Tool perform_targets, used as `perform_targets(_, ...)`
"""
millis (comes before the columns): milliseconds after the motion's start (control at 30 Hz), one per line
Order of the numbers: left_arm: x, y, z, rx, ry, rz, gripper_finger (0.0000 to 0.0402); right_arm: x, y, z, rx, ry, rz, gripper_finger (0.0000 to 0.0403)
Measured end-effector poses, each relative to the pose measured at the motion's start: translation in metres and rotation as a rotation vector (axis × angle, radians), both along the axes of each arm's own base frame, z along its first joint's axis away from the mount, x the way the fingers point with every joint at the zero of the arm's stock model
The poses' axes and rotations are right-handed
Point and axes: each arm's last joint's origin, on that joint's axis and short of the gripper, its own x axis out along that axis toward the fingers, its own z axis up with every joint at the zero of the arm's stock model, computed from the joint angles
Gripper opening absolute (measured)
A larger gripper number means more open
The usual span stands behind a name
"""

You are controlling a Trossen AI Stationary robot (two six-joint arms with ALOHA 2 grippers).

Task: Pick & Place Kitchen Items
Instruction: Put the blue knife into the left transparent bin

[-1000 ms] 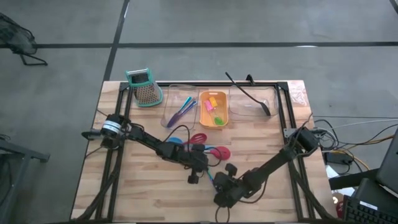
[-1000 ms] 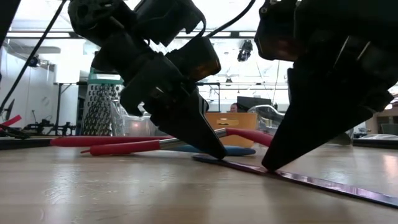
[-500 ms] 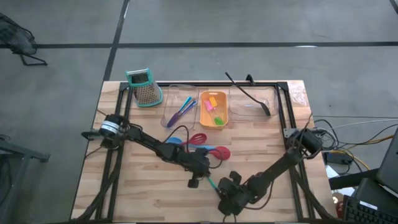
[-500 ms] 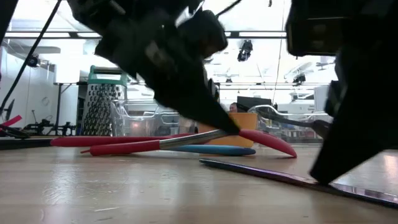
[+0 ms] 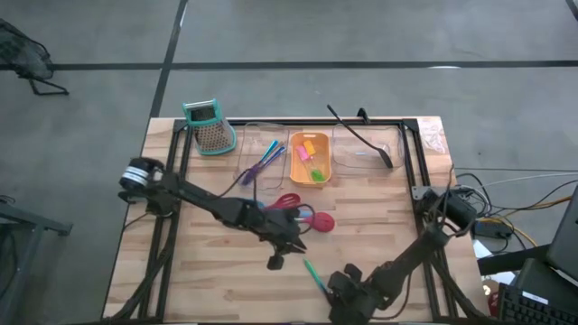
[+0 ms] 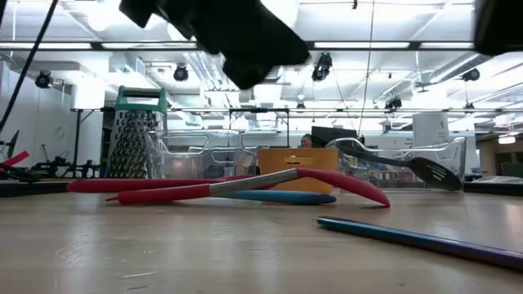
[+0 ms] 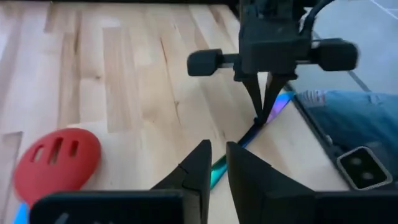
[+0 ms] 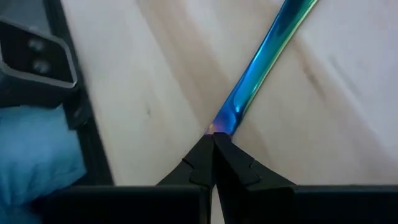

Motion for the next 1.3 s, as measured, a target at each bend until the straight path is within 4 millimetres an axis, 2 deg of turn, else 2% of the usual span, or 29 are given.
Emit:
perform_targets(167,-0.016,0.004,0.026,-0.006,-0.023,0.0,0.005,-0.003,0.008,0.003,0.03,0.004,0.007,0.0008)
perform_targets(367,-0.033,0.009,0.045,-0.023,-0.068,0.002,0.0055,-0.005,0.014,0.007,0.038,-0.002,0.013,0.0008)
perform_targets(700,-0.049,0.011,0.04,-0.04,-0.045,0.009,0.0057,-0.006,0.018,0.009,0.037,-0.012,0.021,0.0008)
perform_targets(933,-0.058,0.006,0.036,-0.047,-0.065,-0.014,0.0056,-0.001,0.025,0.026,-0.031,-0.079,0.073,0.0008)
perform_targets(1067,-0.06,0.003,0.037,-0.057,-0.068,-0.022,0.0051,0.001,0.028,0.037,-0.071,-0.062,0.078,0.0008)
perform_targets(1200,-0.061,-0.001,0.038,-0.061,-0.081,-0.035,0.0048,-0.004,0.043,0.049,-0.017,-0.093,0.088,0.0008)
perform_targets(1300,-0.061,-0.004,0.038,-0.054,-0.091,-0.048,0.005,-0.013,0.062,0.059,0.102,-0.113,0.09,0.0008)
